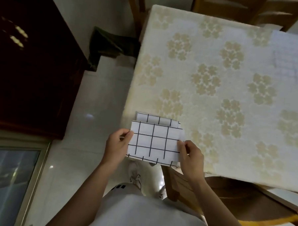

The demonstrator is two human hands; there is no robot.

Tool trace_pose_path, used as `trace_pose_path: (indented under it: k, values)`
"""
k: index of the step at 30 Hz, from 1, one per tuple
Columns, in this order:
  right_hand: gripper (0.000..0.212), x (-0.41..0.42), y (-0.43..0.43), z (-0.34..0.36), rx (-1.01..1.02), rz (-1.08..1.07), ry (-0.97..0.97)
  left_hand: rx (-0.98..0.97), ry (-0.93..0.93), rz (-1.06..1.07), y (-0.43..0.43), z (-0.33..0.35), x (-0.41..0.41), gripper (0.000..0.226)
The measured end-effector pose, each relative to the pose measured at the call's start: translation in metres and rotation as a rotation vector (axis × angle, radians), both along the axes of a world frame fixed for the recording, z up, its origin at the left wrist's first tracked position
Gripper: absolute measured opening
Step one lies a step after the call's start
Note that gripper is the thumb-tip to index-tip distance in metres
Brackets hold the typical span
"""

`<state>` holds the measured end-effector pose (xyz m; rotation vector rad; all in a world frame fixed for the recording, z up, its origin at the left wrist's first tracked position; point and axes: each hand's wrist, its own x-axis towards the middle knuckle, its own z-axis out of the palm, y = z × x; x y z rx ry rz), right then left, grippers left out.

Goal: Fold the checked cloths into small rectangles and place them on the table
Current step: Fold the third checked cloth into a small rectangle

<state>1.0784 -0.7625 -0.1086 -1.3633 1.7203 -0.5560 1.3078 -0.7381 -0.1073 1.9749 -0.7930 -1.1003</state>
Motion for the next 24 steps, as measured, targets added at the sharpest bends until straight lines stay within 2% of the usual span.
trace_pose_path:
  k: [7, 12, 24]
  values:
    - [0.042, 0.006, -0.041, -0.032, 0.030, -0.063, 0.092, 0.038, -0.065, -0.013, -0.045, -0.034, 0.004, 0.011]
    - [0.034, 0.011, -0.063, -0.057, 0.090, -0.122, 0.122, 0.083, -0.161, -0.016, -0.065, -0.057, 0.002, 0.006]
    - [0.022, 0.009, -0.068, -0.065, 0.142, -0.152, 0.160, 0.092, -0.228, 0.005, -0.071, -0.063, 0.000, 0.007]
